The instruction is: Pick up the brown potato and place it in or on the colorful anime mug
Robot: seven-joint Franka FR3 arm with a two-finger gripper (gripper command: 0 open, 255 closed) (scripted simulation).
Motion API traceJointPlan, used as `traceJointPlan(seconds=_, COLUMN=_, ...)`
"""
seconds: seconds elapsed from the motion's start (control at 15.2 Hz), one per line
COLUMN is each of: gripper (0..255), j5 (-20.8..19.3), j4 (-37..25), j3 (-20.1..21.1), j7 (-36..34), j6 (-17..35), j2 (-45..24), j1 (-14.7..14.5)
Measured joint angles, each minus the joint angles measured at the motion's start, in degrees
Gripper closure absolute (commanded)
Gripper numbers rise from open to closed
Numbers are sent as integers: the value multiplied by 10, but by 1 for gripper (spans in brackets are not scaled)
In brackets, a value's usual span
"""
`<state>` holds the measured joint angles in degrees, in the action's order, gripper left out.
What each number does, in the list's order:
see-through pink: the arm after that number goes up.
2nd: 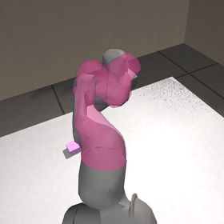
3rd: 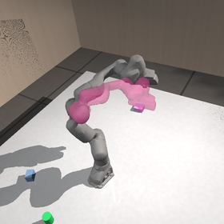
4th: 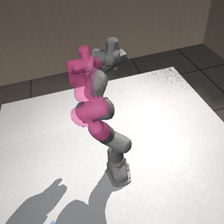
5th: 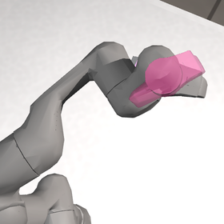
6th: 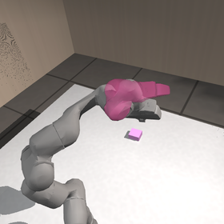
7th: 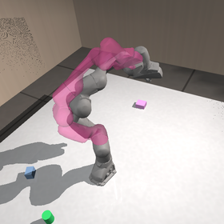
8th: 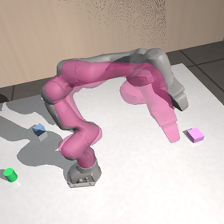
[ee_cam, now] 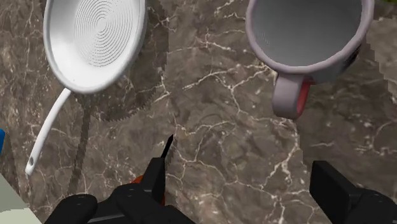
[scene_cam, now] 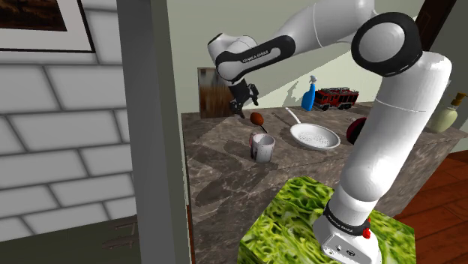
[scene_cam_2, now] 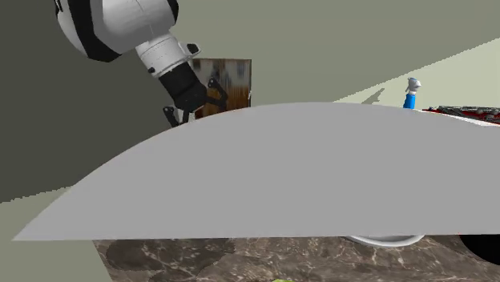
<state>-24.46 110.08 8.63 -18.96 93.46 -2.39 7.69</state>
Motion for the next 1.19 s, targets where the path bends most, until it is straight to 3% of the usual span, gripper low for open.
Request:
traceJointPlan(seconds=0.73, gripper=0, j5=-106, j4=-236, j3=-54, j7=-83, j6=-80, j2=-273, j1=3)
traceJointPlan(seconds=1.19, gripper=0, j5=-143, j4=-480, j3=-107, j7=-74, j6=-167, j2=-475, j1=5)
